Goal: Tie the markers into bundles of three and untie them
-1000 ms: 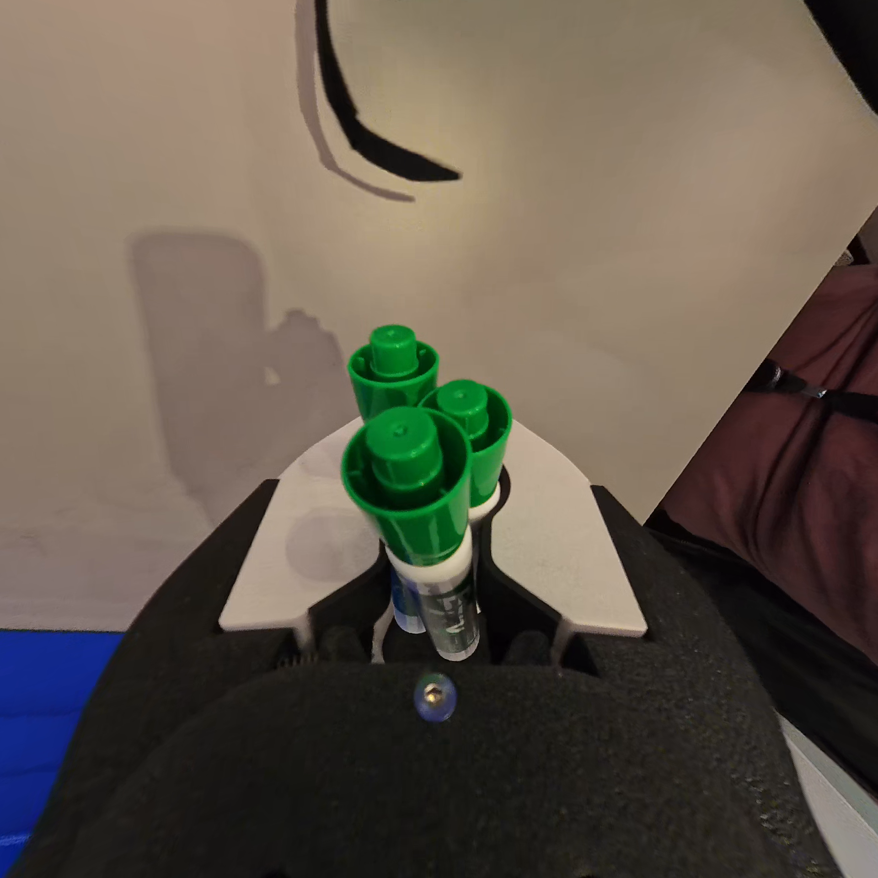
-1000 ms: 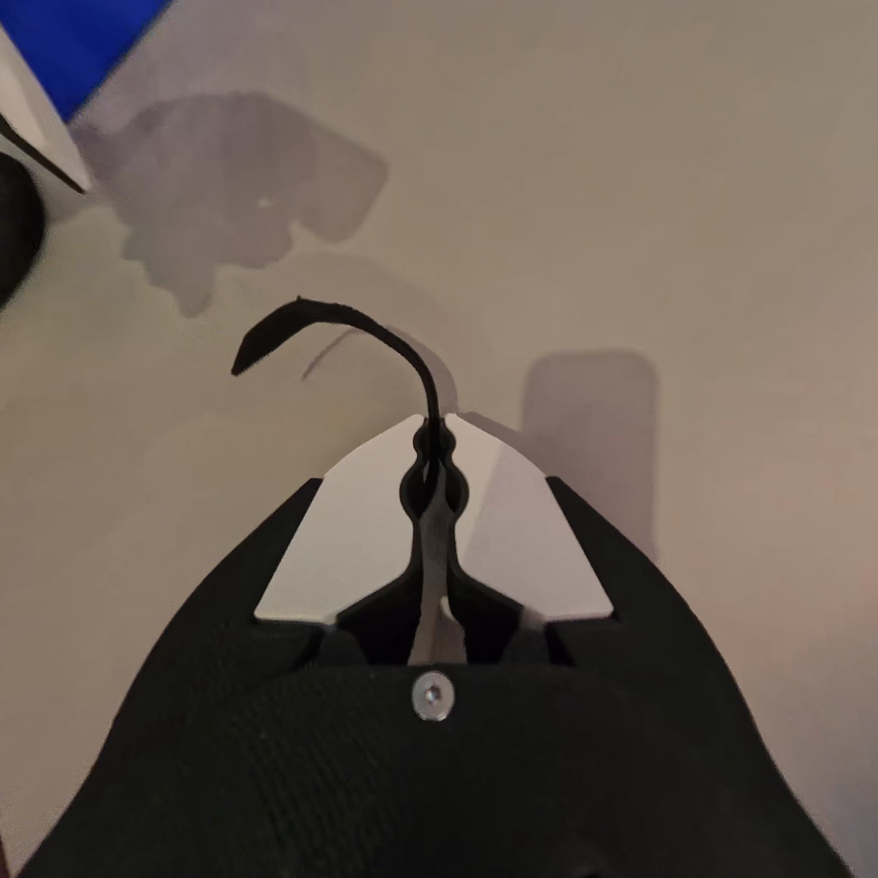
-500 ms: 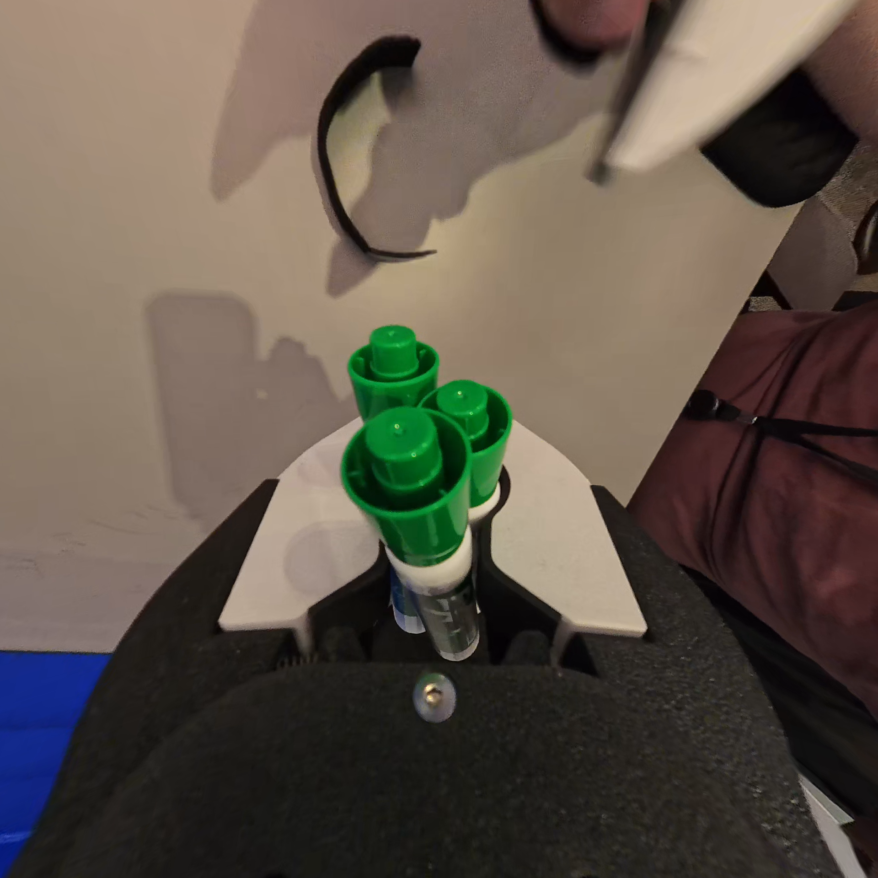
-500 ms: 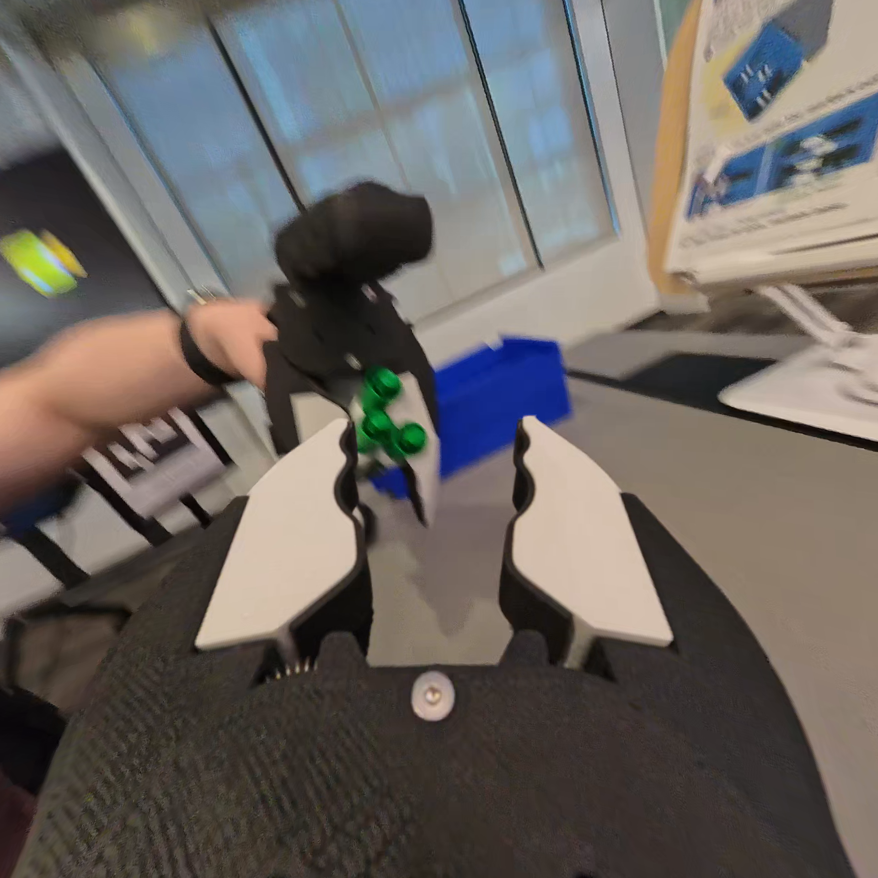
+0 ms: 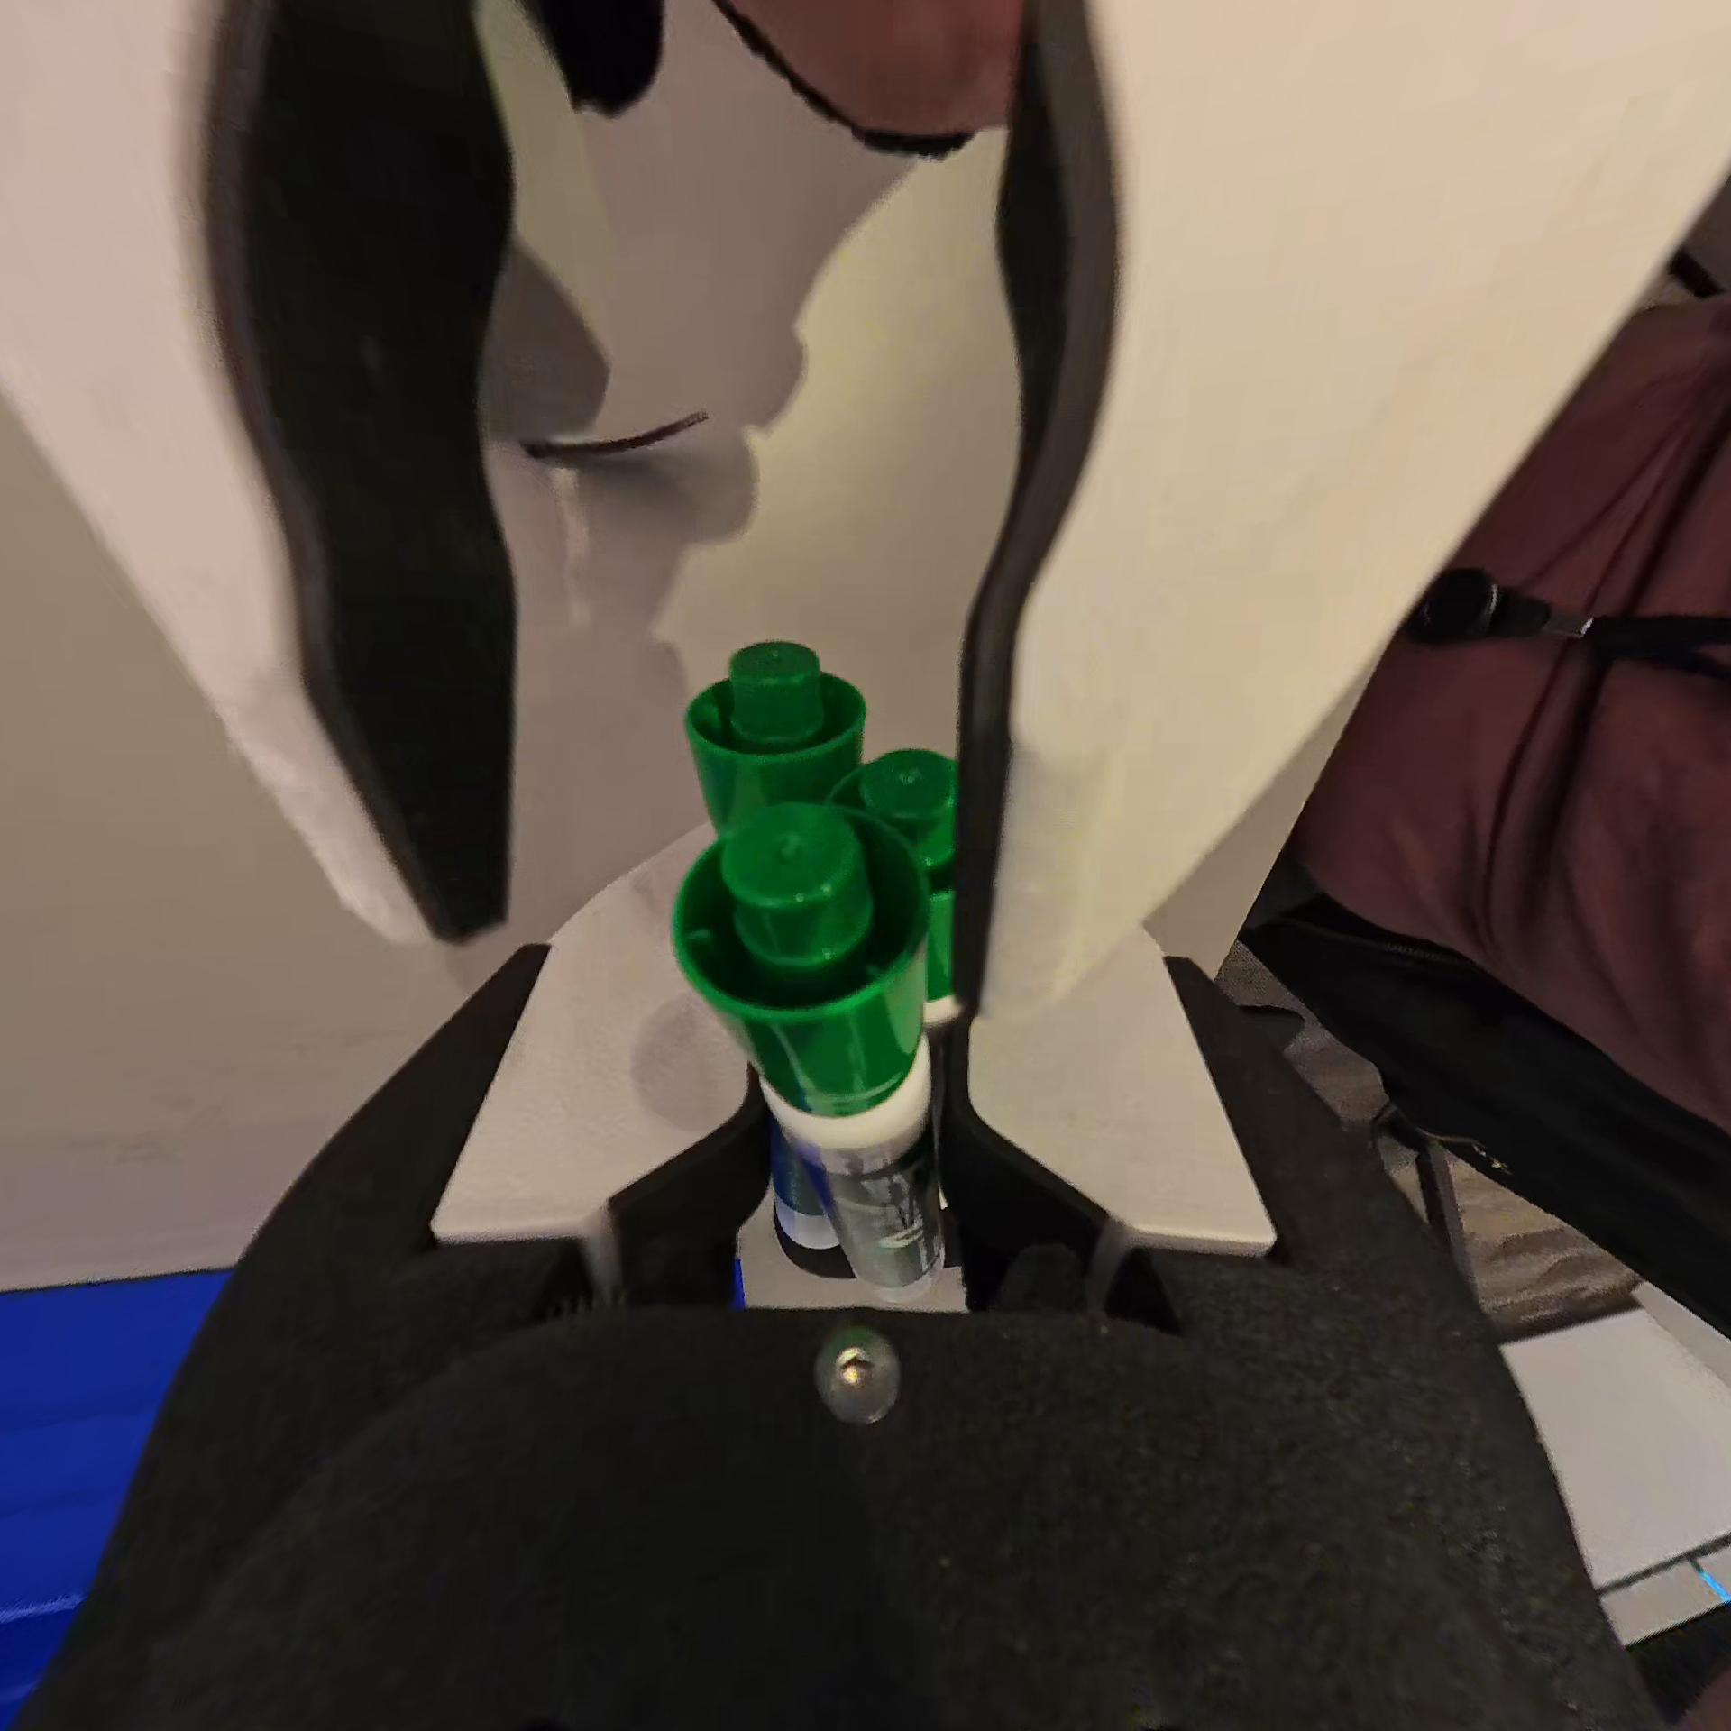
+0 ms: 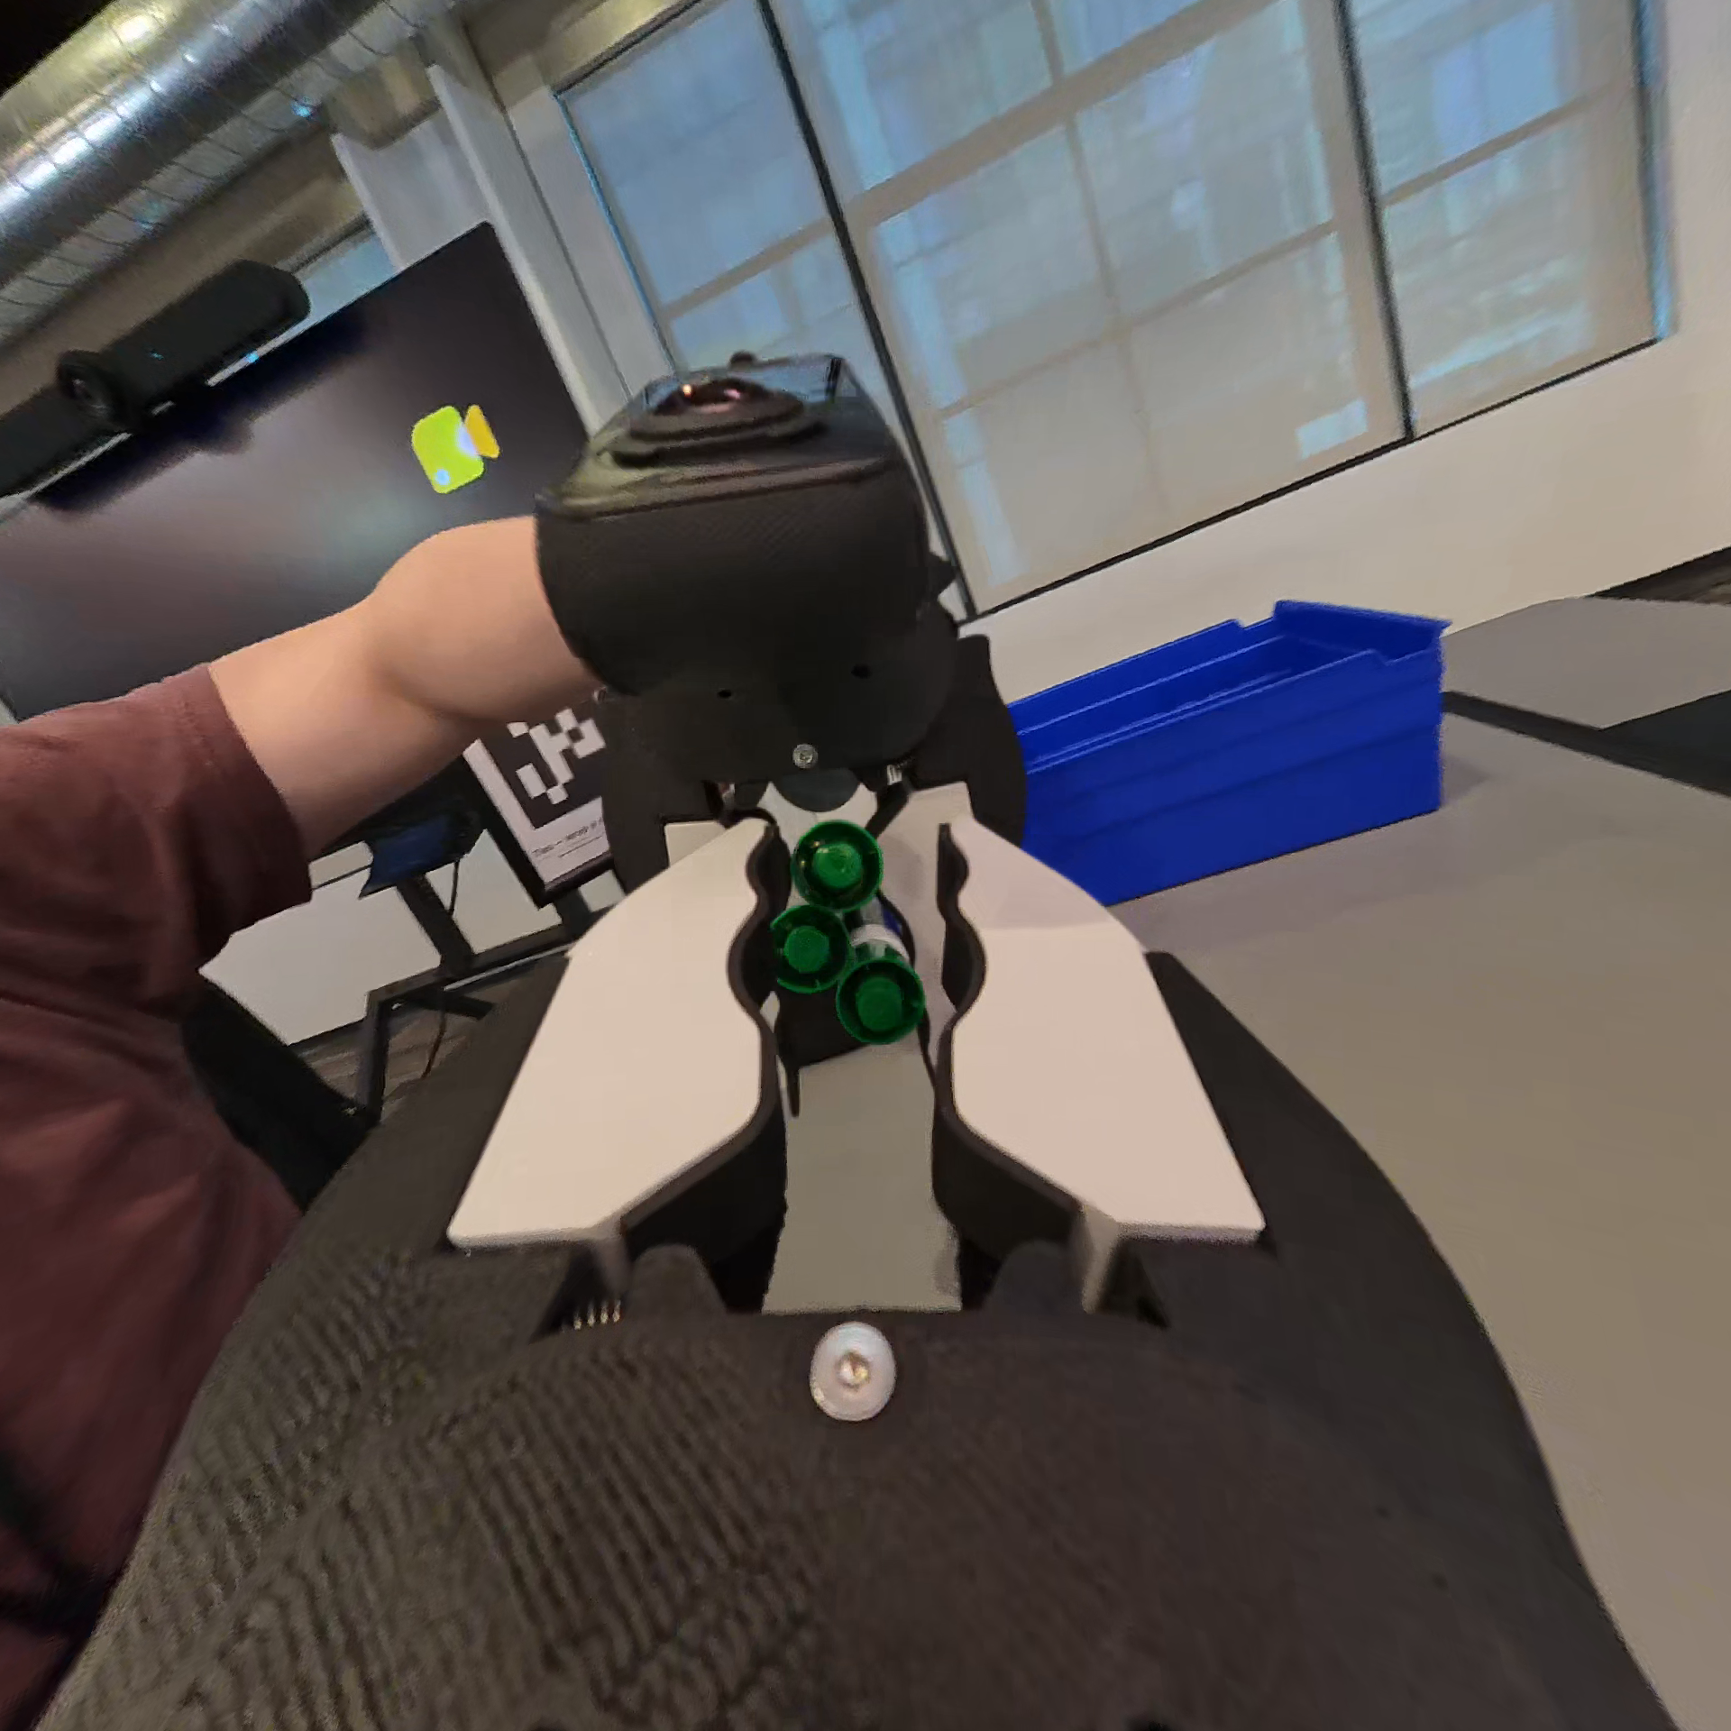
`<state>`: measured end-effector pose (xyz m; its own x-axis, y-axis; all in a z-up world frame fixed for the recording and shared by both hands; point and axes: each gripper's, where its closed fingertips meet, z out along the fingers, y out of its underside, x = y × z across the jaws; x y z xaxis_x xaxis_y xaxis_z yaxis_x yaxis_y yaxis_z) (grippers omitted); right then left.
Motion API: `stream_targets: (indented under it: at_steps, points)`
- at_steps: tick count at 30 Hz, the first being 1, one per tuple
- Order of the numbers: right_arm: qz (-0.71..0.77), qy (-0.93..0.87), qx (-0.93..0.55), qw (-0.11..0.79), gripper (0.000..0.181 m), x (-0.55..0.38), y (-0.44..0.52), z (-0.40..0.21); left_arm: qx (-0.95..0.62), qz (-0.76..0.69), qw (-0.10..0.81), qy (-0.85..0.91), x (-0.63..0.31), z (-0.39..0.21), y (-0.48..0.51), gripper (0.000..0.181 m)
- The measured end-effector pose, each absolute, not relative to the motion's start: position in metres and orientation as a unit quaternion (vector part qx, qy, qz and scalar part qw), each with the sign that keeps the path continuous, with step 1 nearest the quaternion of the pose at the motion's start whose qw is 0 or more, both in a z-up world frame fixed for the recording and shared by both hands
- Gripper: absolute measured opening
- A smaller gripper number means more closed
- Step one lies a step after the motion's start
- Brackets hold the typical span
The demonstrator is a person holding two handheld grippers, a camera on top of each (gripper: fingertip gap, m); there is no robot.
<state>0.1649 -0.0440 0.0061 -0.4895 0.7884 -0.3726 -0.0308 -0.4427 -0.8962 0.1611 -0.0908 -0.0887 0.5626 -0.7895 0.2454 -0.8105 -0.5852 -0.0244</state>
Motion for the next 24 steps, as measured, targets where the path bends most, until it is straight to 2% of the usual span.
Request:
stream_targets:
  at_steps: [3, 5, 18, 21, 24]
  points:
    - [0.724, -0.472, -0.424, 0.272, 0.032, 0.163, -0.052, 0.0, 0.88, 0.11, 0.051, -0.46, 0.164, -0.091, -0.091, 0.041]
    - [0.717, -0.483, -0.425, 0.27, 0.022, 0.162, -0.055, -0.003, 0.88, 0.106, 0.053, -0.46, 0.163, -0.093, -0.091, 0.04]
    - [0.728, -0.469, -0.416, 0.276, 0.021, 0.168, -0.046, 0.001, 0.882, 0.081, 0.072, -0.458, 0.153, -0.091, -0.091, 0.04]
    - [0.722, -0.469, -0.422, 0.284, 0.037, 0.167, -0.043, -0.004, 0.882, 0.078, 0.084, -0.458, 0.152, -0.092, -0.093, 0.04]
    - [0.714, -0.477, -0.413, 0.303, 0.044, 0.171, -0.041, -0.009, 0.883, 0.068, 0.093, -0.455, 0.147, -0.091, -0.093, 0.04]
